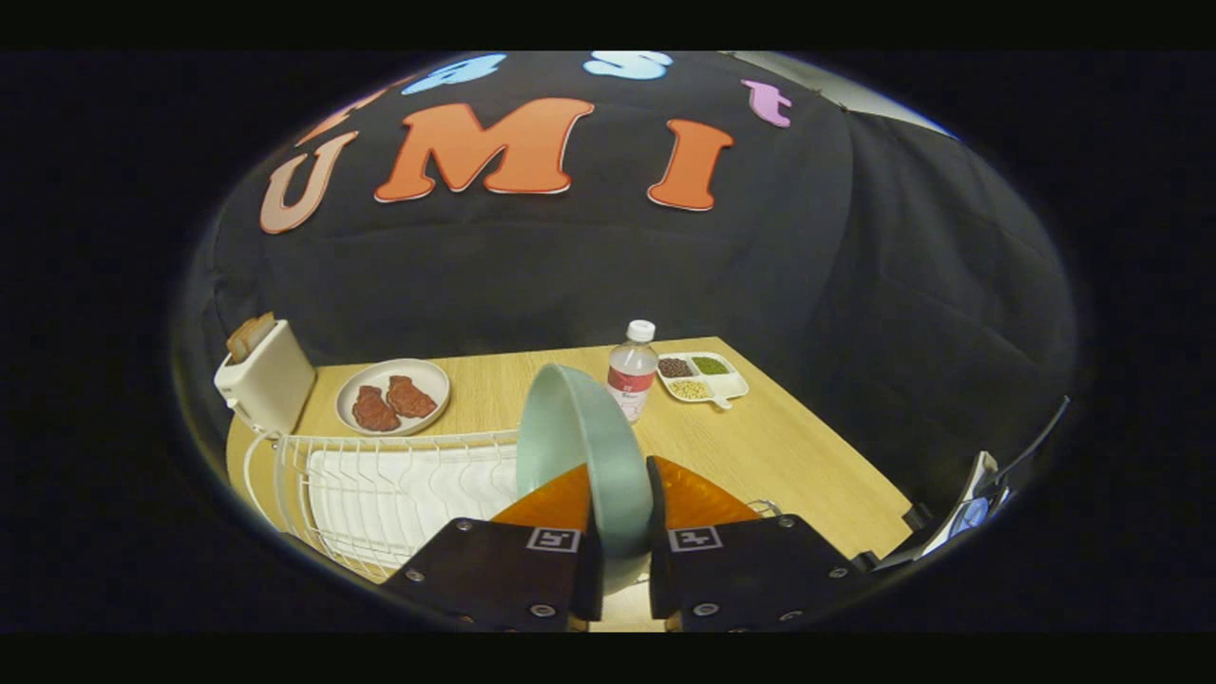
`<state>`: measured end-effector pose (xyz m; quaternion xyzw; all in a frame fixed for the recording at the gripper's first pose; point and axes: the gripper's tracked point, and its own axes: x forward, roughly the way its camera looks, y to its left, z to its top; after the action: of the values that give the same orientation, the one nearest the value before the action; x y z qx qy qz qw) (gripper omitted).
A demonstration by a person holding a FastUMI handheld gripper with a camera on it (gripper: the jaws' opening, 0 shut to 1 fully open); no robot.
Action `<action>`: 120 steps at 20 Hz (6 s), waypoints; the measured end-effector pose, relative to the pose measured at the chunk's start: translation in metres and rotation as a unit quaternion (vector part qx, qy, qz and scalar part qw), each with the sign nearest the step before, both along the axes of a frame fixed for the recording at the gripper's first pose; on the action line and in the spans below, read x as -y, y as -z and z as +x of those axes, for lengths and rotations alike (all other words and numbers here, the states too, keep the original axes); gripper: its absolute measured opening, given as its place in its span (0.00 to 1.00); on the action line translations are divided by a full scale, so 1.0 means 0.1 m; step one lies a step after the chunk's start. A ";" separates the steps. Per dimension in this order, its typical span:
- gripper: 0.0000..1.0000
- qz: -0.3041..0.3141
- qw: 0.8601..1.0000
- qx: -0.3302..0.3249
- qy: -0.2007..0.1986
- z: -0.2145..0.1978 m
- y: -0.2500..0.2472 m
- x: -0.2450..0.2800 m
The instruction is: Take the plate from the dish rack, then take the spoon from the basket and place it into the plate.
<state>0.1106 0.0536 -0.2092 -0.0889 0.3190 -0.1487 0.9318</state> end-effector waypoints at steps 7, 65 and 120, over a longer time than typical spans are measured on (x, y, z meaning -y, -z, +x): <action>0.19 0.046 0.999 0.019 -0.004 -0.52 -0.28 0.00; 0.99 0.147 0.986 -0.070 0.039 -2.18 0.88 0.67; 0.07 0.065 0.963 0.014 -0.261 -2.36 -0.13 -1.15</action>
<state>-0.1252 0.1686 -0.1963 -0.1063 0.2803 0.1193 0.9465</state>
